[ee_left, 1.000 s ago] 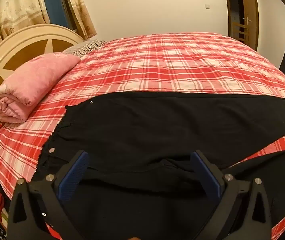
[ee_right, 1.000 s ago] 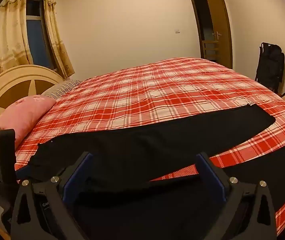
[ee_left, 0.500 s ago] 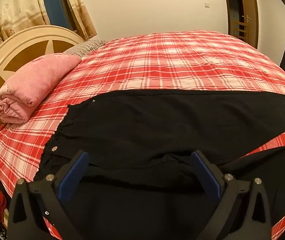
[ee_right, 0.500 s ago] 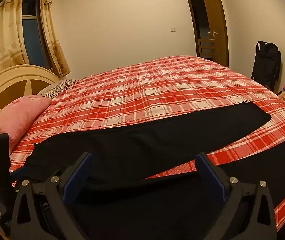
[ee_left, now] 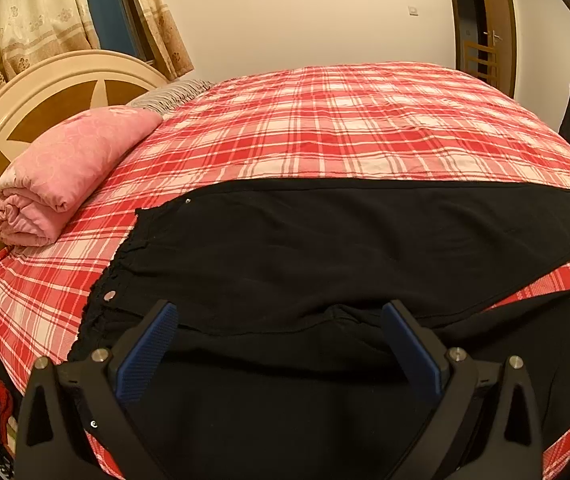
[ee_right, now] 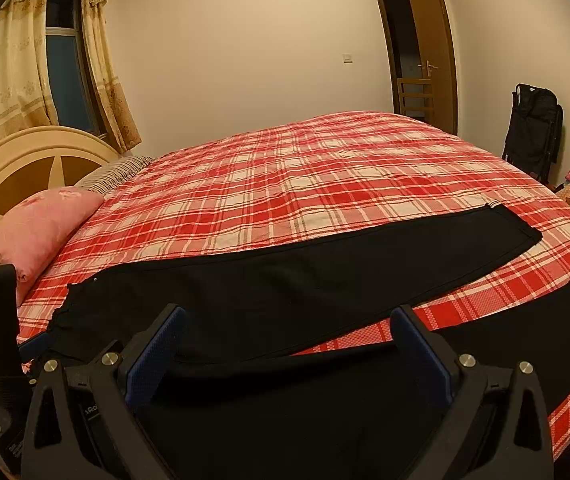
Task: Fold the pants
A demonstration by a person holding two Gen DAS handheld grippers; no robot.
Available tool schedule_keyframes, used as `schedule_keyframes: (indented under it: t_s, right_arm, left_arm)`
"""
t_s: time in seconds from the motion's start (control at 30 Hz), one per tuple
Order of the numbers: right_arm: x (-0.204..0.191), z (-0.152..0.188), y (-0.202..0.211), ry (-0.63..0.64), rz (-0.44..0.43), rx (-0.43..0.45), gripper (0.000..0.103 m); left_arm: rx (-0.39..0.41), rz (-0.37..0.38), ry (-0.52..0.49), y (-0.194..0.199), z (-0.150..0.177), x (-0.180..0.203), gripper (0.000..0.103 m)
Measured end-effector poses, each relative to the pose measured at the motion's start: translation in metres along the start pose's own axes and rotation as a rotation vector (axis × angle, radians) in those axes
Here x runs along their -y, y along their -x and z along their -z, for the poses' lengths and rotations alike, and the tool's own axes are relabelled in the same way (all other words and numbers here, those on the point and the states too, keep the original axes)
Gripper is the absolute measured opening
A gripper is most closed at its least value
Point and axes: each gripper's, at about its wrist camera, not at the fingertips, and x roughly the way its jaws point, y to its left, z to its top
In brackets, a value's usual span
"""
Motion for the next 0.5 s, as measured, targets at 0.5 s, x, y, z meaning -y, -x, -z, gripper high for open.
schedule_keyframes:
  t_s: [0.5]
  right_arm:
    - [0.0003, -0.0002, -0.0004, -0.001, 0.005, -0.009, 0.102]
  left_arm:
    - [0.001, 0.0, -0.001, 0.0005, 0.0004, 0.0006, 0.103]
